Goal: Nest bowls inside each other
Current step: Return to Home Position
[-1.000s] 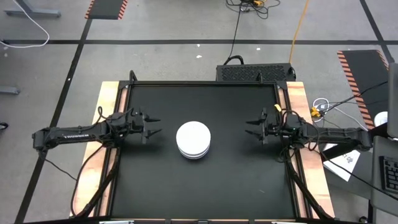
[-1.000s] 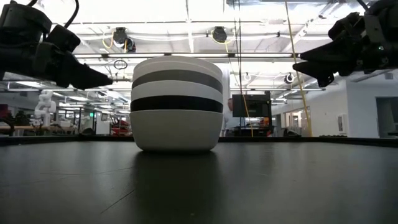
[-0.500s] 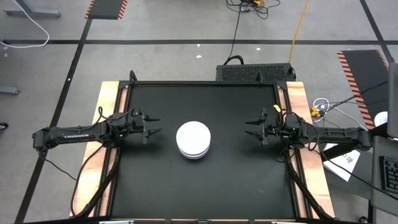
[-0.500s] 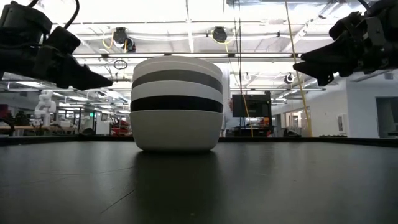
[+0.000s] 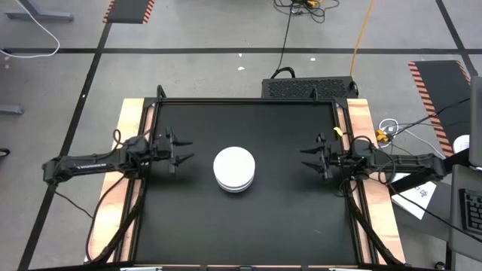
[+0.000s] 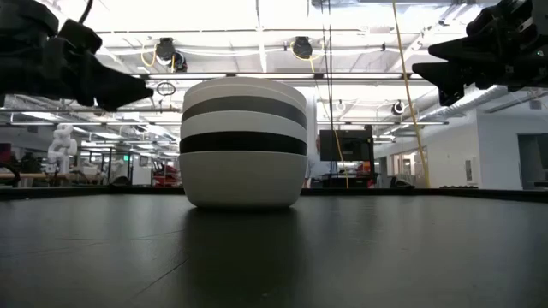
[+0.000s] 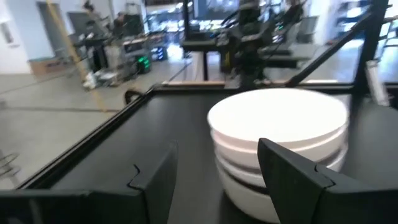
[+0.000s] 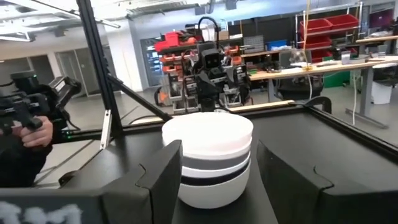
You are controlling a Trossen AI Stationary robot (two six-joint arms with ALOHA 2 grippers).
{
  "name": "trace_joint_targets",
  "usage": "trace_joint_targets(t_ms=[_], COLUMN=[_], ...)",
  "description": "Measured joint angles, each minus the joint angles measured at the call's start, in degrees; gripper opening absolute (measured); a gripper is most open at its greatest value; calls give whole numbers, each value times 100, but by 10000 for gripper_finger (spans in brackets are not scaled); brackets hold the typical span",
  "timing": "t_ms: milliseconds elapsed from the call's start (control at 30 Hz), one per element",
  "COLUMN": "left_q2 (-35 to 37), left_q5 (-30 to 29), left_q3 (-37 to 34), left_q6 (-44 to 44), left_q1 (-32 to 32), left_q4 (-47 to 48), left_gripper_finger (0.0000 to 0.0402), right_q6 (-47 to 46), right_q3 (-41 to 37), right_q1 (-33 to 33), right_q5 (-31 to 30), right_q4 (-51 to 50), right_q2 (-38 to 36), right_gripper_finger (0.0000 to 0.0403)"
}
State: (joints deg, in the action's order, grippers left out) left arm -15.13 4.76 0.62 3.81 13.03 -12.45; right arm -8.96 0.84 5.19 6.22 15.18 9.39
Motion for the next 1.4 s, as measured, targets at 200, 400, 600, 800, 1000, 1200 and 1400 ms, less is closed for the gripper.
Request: trace_joint_targets(t_ms=[200, 400, 600, 800, 1000, 1200, 1400], left_q2=[343, 561, 755, 897, 927, 933, 926], left_q5=[78, 177, 220, 286, 469, 581, 590], left_q3=[0, 0, 0, 0, 0, 0, 0], left_q6=[28, 37, 36, 9, -44, -92, -106], left_q1=[-4, -4, -4, -4, -4, -4, -4], left_q4=[259, 293, 416, 509, 488, 494, 498], left_gripper_finger=[223, 223, 223, 223, 223, 223, 223], right_q6=[-21, 29, 62, 60, 69, 82, 74], right_q3=[0, 0, -2, -4, -4, -4, -4], right_q1=[-112, -125, -125, -125, -125, -125, -125], right_q5=[3, 4, 144, 162, 162, 162, 162], right_q4=[-129, -129, -131, -262, -332, -332, -367], right_q2=[-141, -345, -601, -847, -927, -929, -927], right_gripper_finger=[199, 199, 199, 199, 199, 199, 199])
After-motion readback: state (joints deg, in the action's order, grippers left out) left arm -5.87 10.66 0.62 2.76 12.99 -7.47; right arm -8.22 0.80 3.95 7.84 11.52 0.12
